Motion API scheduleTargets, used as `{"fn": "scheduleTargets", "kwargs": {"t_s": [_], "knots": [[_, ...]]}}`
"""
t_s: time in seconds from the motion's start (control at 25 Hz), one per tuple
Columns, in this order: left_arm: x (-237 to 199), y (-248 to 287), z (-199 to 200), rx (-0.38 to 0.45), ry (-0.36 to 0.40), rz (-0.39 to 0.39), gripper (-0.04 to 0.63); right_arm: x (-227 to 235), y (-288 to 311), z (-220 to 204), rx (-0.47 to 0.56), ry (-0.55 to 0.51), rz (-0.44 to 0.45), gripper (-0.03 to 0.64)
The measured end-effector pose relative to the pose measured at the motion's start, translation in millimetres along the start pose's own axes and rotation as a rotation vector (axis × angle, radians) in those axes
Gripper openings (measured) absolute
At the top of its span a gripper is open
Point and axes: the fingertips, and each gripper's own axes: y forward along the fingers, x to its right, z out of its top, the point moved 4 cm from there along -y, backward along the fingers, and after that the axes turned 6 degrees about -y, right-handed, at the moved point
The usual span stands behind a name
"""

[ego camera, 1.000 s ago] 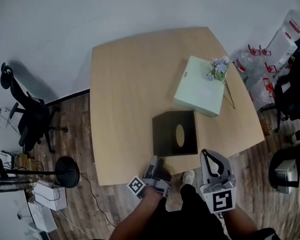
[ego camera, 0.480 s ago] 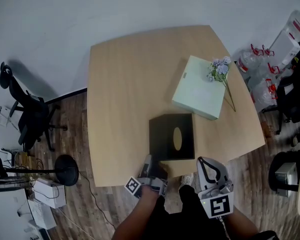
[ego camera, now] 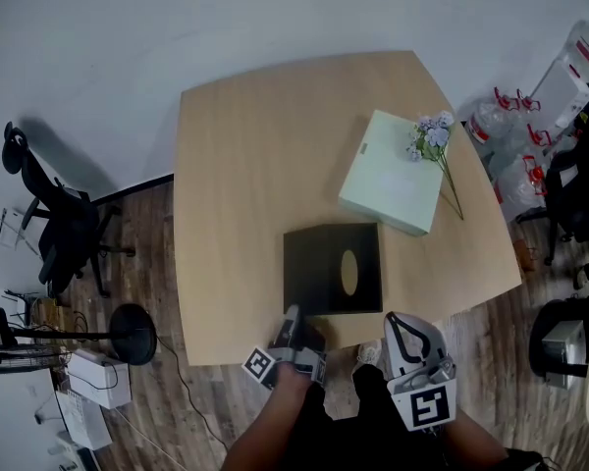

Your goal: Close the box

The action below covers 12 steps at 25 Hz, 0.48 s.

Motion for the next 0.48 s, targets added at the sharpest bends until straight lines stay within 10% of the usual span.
{"fn": "scheduleTargets", "kwargs": {"t_s": [0.2, 0.48], "knots": [[13.5, -2.9, -0.4, 0.006, 0.023, -0.032, 0.043, -3.5, -0.9, 5.3, 0.017, 0.005, -0.012, 0.012], [49.0, -2.8, -9.3, -0.074, 0.294, -0.028, 0.026, -9.7, 0.2, 11.8, 0.016, -0.007, -0.035, 0.012]]}}
